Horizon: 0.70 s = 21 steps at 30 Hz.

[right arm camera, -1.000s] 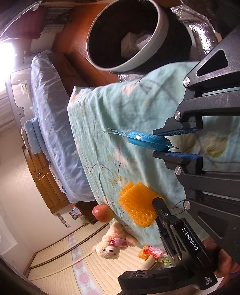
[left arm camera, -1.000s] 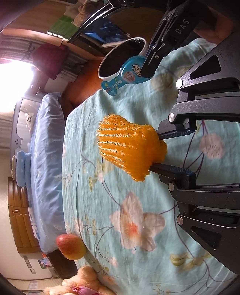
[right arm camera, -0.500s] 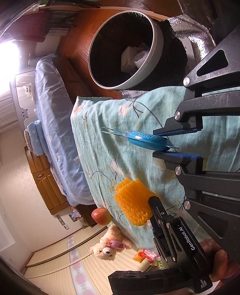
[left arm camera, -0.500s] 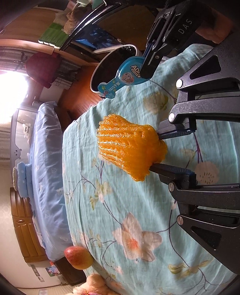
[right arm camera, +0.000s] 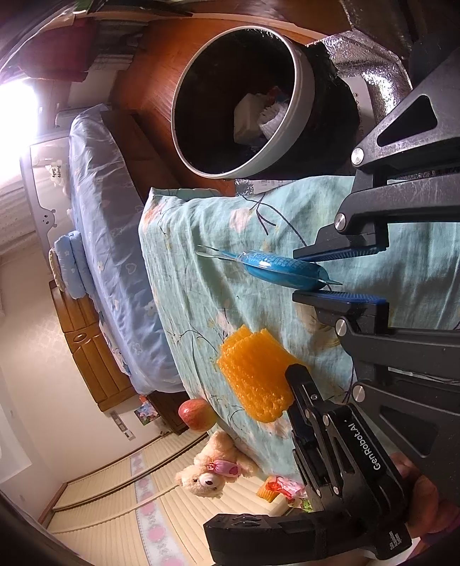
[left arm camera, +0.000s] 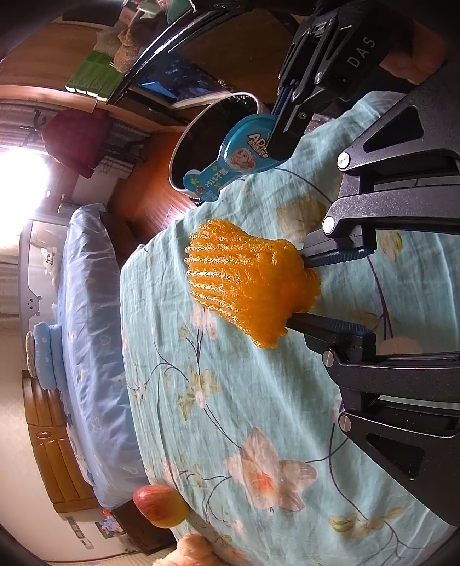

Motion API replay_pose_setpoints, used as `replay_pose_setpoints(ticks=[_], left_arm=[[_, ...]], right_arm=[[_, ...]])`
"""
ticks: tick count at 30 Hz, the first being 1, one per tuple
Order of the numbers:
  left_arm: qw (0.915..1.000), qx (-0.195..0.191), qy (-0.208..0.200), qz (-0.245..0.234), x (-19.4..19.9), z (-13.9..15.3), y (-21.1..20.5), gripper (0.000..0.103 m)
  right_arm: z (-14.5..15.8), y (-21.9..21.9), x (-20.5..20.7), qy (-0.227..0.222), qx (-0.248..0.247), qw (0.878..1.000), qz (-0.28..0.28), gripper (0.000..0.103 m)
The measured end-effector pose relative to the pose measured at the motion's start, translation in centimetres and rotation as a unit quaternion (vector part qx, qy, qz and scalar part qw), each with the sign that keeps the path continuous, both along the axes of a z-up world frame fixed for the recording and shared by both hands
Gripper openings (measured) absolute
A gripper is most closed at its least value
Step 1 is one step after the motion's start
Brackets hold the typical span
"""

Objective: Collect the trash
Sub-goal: 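Lift the foam net and blue bottle with both tools toward the bin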

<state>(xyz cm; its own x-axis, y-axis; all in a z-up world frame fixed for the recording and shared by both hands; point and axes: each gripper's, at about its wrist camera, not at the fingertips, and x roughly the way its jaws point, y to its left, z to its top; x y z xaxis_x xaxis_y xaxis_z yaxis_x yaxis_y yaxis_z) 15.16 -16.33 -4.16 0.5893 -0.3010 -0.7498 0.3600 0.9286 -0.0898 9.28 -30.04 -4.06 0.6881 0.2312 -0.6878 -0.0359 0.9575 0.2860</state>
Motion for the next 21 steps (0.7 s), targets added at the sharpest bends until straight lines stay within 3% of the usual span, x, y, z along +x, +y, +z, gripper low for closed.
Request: replay_pose_setpoints(ticks=[21], left_arm=[[0.9991, 0.001, 0.004, -0.042, 0.0, 0.1, -4.0, 0.025]], right_arm=[[0.1, -2.8, -0.7, 0.002, -0.007, 1.0, -0.027, 0.016]])
